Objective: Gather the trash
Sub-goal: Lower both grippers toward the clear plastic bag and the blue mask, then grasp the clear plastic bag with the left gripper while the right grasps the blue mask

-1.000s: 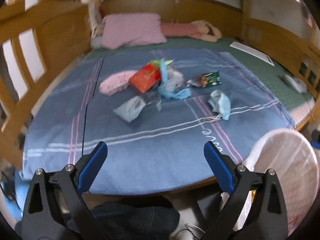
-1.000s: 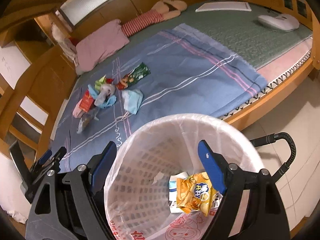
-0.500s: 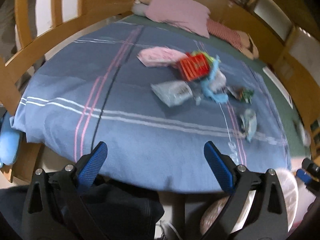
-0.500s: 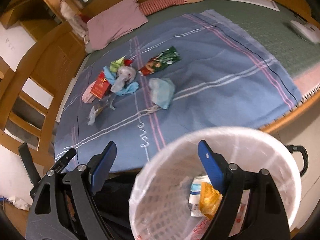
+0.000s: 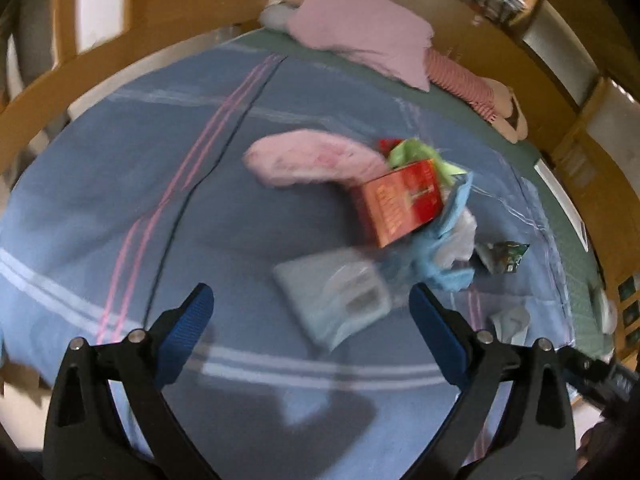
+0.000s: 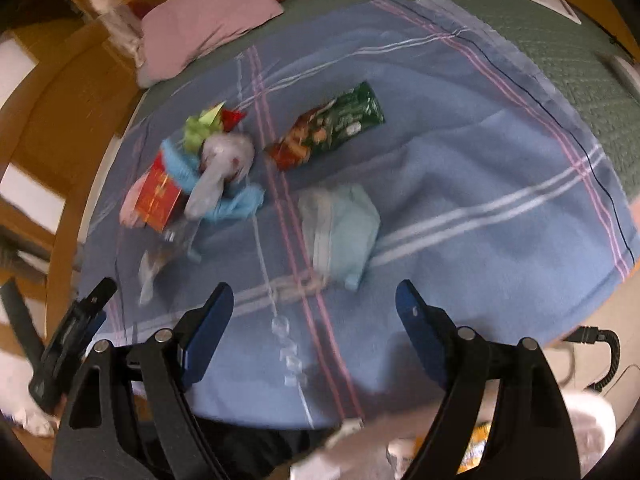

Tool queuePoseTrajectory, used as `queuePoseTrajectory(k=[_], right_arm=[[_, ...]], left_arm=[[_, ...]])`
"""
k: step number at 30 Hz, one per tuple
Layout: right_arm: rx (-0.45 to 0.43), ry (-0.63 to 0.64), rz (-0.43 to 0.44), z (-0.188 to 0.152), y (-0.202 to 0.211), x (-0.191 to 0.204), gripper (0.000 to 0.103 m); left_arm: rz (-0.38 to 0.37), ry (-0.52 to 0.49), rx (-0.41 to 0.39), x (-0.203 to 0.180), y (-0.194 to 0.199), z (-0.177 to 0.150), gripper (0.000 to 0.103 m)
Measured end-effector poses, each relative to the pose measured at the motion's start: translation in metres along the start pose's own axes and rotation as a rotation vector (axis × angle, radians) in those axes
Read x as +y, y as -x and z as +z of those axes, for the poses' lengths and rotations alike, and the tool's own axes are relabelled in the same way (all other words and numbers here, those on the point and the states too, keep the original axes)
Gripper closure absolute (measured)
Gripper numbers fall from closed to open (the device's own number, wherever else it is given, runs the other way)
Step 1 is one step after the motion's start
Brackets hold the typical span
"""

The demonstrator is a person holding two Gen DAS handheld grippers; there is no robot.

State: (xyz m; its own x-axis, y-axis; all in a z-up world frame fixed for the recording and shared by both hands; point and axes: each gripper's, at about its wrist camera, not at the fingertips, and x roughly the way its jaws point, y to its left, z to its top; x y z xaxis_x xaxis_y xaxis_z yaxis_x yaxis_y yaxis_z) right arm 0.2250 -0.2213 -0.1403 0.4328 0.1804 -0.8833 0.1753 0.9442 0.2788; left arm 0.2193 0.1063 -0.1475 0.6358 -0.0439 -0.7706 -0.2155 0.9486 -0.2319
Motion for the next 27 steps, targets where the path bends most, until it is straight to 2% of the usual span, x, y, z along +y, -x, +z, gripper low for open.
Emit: queuePoseTrajectory(k=[2,6,9,10,15,18,21,25,27], right_arm=[[0.009,-0.020,-0.017,0.009,-0.015,-0.001,0.021],[0.050,-0.021,-0.049,0.020,-0.038,-0.003,0.021],[0.070,-0.002,-0.099,0.025,-0.057,-0.002,0.021],[0.076,0.006,-0.116,0.027,-0.063,-0.001,0.021],[0.093,0.047,-0.178,0.027,-0.082,0.008,0.024],[0.091,0.100,-0.210,0.022,-0.083,0.013,0.060],[0.081,0.130,-0.193,0.014,-0.077,0.015,0.081],[0.019,0.162,-0.163,0.007,-0.056,0.018,0.083],[-0.002,0.168,-0.137,0.004,-0.047,0.020,0.083]], left_arm=[[0.008,-0.072,0.016,-0.017,-0.017,0.004,0.004],[-0.009,-0.161,0.123,-0.035,-0.047,0.001,0.004],[-0.044,-0.127,0.181,-0.029,-0.057,0.002,0.004],[-0.053,-0.105,0.193,-0.025,-0.059,0.002,0.008],[-0.029,-0.108,0.170,-0.017,-0.059,0.001,0.023],[-0.025,-0.118,0.153,-0.018,-0.054,-0.002,0.049],[-0.050,-0.108,0.160,-0.013,-0.050,-0.005,0.058],[-0.068,-0.099,0.154,-0.007,-0.034,-0.011,0.064],[-0.103,-0.059,0.147,0.000,-0.022,-0.015,0.067]])
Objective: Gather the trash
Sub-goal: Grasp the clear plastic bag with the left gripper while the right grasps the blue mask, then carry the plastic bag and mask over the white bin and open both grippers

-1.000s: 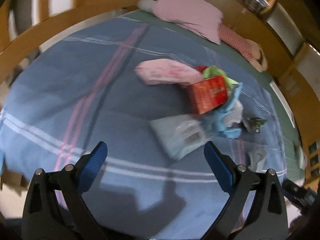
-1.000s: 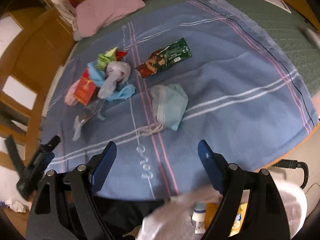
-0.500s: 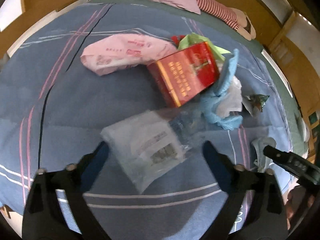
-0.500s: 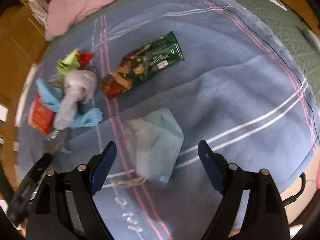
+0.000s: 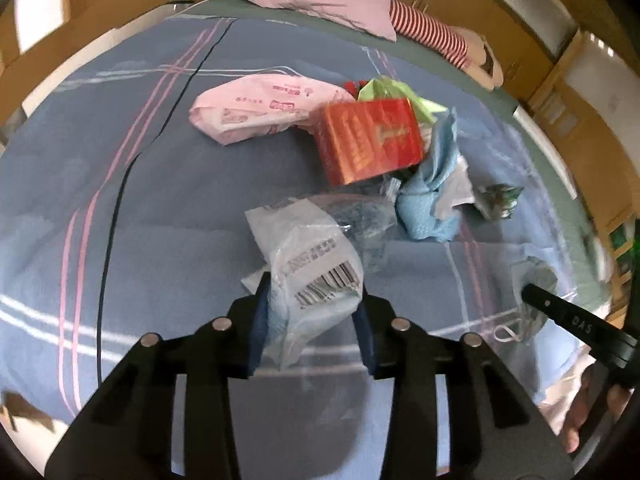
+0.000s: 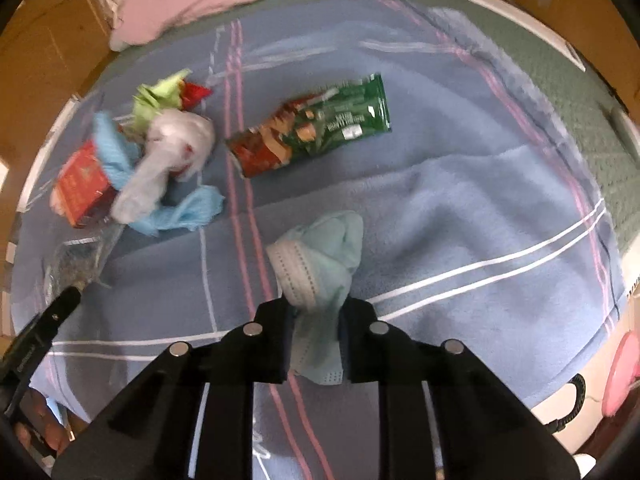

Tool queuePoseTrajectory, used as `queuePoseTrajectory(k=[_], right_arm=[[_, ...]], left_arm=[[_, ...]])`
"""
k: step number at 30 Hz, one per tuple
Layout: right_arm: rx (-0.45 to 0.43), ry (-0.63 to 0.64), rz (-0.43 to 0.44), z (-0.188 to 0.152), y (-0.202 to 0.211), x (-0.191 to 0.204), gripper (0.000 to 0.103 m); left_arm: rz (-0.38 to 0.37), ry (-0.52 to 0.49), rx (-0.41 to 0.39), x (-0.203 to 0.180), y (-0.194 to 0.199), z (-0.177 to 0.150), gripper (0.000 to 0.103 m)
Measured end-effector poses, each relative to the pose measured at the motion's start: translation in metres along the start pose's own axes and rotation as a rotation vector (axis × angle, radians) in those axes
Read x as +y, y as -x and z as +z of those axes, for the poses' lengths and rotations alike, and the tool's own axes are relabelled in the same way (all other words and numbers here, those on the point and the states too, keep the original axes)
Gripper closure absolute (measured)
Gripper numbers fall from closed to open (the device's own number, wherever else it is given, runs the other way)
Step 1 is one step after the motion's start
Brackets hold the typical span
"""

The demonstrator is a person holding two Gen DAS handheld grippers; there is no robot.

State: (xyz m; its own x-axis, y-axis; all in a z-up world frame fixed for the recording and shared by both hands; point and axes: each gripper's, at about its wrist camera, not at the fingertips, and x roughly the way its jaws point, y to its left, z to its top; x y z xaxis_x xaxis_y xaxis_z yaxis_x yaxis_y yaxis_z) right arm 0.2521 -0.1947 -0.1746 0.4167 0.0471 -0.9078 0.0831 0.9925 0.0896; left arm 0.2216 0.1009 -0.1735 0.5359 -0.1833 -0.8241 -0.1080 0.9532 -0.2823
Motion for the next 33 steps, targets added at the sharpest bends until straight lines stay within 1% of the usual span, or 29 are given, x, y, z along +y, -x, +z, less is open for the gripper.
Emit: queuePoseTrajectory(k=[2,3,6,9,12,18,26,30,33], right_arm=[[-0.023,0.010,0.008,-0.002,0.011,0.002,0.083],[-0.042,0.016,0.022,-0.004,0.019,0.002,0.083],[-0.064,0.028,0.048,-0.004,0.030,0.005,0.083],[-0.081,0.049,0.064,-0.009,0.040,0.010,0.083],[-0.082,0.067,0.064,-0.012,0.039,0.018,0.083],[-0.063,0.066,0.083,-0.025,0.038,0.027,0.083],[-0.062,0.077,0.092,-0.032,0.040,0.033,0.083],[-0.074,0.092,0.094,-0.033,0.043,0.035,0.083],[-0.104,0.077,0.108,-0.031,0.050,0.031,0.083]], left_arm=[[-0.040,0.033,-0.022,0.005,0.013,-0.006,0.069],[-0.042,0.041,-0.041,0.006,0.020,-0.009,0.069],[0.013,0.040,-0.091,0.007,0.036,-0.020,0.069],[0.036,0.037,-0.139,0.006,0.050,-0.027,0.070],[0.071,0.004,-0.177,0.000,0.061,-0.036,0.070],[0.099,-0.059,-0.187,-0.008,0.067,-0.047,0.071],[0.083,-0.080,-0.211,-0.010,0.073,-0.053,0.071],[0.094,-0.079,-0.215,-0.010,0.075,-0.054,0.071],[0.094,-0.081,-0.215,-0.011,0.075,-0.054,0.071]])
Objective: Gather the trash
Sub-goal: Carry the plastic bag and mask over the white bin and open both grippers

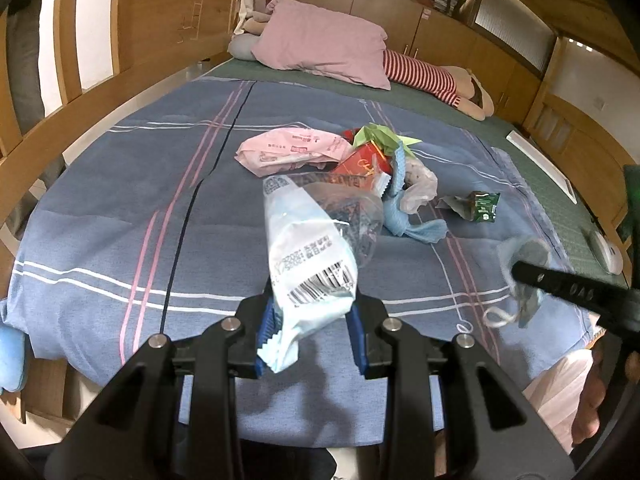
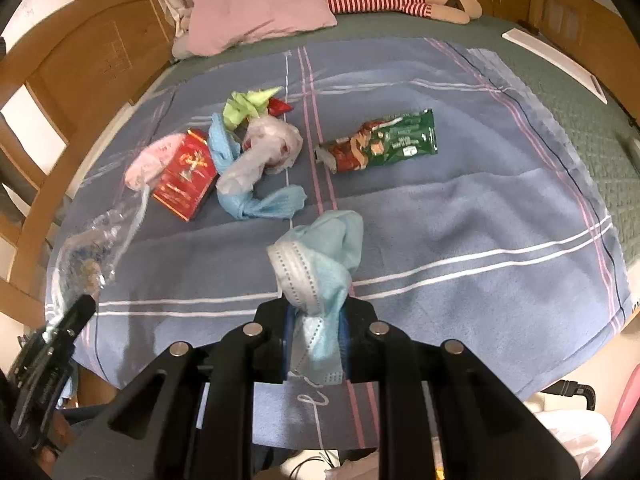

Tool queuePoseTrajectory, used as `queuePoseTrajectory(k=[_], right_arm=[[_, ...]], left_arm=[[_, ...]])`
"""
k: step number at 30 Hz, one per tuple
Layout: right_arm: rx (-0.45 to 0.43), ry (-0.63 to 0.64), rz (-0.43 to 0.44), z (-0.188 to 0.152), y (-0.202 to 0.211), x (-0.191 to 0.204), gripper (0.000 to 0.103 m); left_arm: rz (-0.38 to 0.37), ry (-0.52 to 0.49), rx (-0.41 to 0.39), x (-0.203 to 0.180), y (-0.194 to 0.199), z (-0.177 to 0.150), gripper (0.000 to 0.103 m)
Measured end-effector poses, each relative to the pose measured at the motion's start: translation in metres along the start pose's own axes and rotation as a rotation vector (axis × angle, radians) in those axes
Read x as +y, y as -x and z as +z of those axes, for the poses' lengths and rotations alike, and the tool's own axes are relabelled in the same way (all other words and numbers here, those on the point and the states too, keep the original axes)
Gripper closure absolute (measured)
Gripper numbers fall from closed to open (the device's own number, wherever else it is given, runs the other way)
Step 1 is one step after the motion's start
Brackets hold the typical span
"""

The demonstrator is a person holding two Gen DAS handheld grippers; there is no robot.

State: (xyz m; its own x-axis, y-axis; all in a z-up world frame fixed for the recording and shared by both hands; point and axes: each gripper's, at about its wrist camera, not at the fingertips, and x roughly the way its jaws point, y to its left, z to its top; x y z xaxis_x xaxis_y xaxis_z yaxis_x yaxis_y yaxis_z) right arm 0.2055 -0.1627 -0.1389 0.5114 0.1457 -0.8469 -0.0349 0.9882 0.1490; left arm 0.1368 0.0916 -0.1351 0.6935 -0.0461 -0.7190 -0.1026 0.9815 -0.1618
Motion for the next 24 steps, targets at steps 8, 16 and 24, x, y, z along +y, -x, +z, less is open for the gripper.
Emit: queuePoseTrajectory(k=[8,16,24], right_arm=[[-0.057,-0.015,0.025,0.002,0.028,-0.006,0.083],[-0.172,-0.015,0.112,-0.020,0.107,-0.029,0.083],[-0.068,-0.004,0.065,-0.079,0.131,-0.068,0.081]], left_arm=[[0.000,-0.017,-0.009,-0.001,0.002,-0.001,0.072],[-0.044,-0.046,-0.042,-0.006,0.013,-0.007,0.072],[-0.152,-0.070,-0.073,-0.014,0.029,-0.015,0.072]])
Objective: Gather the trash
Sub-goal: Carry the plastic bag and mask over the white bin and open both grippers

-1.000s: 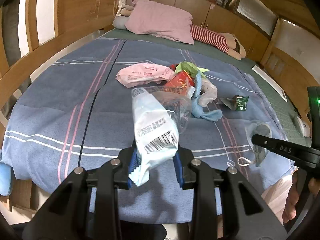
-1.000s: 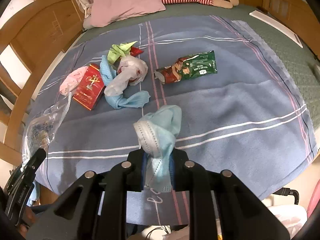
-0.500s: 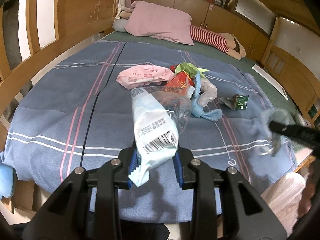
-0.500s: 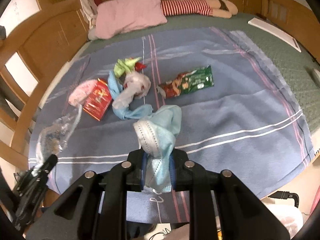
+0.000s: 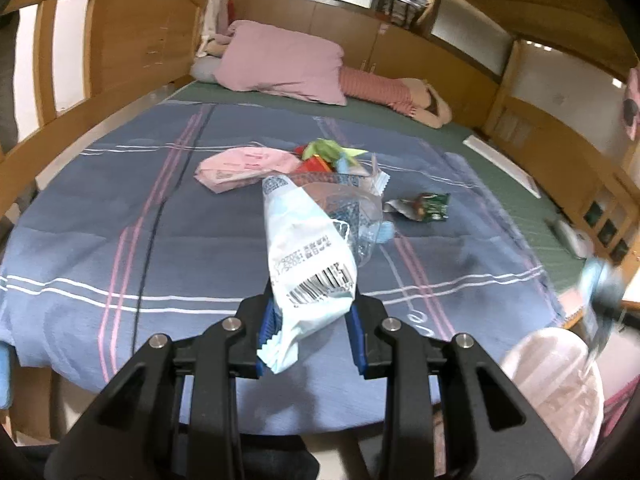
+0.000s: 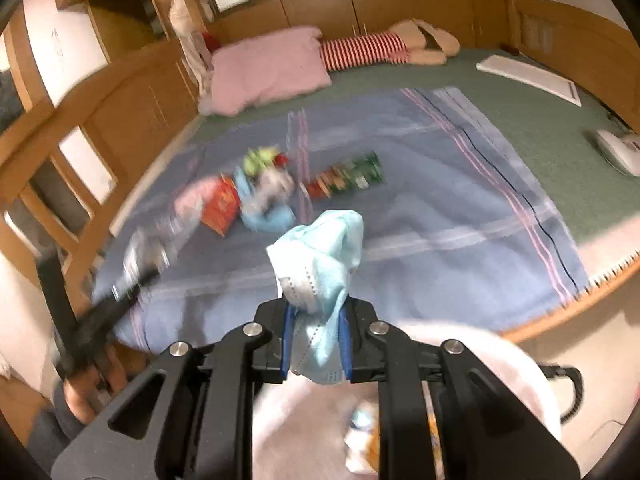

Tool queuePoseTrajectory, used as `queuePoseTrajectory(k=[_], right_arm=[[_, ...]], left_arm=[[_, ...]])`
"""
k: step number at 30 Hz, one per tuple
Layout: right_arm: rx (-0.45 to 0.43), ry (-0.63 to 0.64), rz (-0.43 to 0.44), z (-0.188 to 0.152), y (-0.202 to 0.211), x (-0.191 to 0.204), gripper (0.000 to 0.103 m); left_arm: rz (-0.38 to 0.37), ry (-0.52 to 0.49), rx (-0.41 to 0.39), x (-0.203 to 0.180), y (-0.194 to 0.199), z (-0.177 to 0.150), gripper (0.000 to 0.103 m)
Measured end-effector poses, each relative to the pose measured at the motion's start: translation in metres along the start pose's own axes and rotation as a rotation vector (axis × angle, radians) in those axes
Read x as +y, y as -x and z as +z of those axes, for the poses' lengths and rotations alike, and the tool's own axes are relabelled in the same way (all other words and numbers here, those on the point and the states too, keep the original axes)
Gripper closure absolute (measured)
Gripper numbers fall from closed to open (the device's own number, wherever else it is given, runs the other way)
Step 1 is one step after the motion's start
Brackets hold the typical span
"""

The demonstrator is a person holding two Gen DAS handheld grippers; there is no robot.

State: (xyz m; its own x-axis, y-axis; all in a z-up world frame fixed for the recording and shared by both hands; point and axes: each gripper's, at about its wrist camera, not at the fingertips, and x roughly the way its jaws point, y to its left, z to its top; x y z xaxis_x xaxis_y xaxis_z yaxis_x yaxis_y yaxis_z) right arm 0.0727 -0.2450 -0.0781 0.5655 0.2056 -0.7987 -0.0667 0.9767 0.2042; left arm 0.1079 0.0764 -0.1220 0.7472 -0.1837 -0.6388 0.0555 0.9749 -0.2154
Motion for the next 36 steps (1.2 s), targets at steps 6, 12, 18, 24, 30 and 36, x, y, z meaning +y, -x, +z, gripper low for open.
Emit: queuePoseTrajectory(k=[6,12,18,24,30,36], right_arm=[[0.088,-0.158,0.020,-0.055,0.005,-0.053,0.027],[-0.134,-0.484,0.072,-0.050,0.048,-0.111,0.023],[-0.262,-0.579,0.022,-0.054,0.080,-0.140,0.022],[-0.225,-0.606,-0.026,-0.059,0.084,-0.154,0.020],[-0.224,-0.600,-0.032,-0.063,0.084,-0.154,0.020],[-0.222,-0.581,-0.059,-0.061,0.078,-0.148,0.020]], left_arm=[[-0.060,-0.011,-0.005,-0.012,0.008,-0.006,0.072],[-0.203,-0.047,-0.022,-0.050,0.036,-0.023,0.072],[-0.416,-0.236,0.051,-0.135,0.057,-0.054,0.070],[-0.542,-0.496,0.210,-0.209,0.060,-0.111,0.038],[-0.422,-0.668,0.139,-0.227,0.067,-0.136,0.007],[-0.334,-0.541,0.094,-0.199,0.059,-0.111,0.005]])
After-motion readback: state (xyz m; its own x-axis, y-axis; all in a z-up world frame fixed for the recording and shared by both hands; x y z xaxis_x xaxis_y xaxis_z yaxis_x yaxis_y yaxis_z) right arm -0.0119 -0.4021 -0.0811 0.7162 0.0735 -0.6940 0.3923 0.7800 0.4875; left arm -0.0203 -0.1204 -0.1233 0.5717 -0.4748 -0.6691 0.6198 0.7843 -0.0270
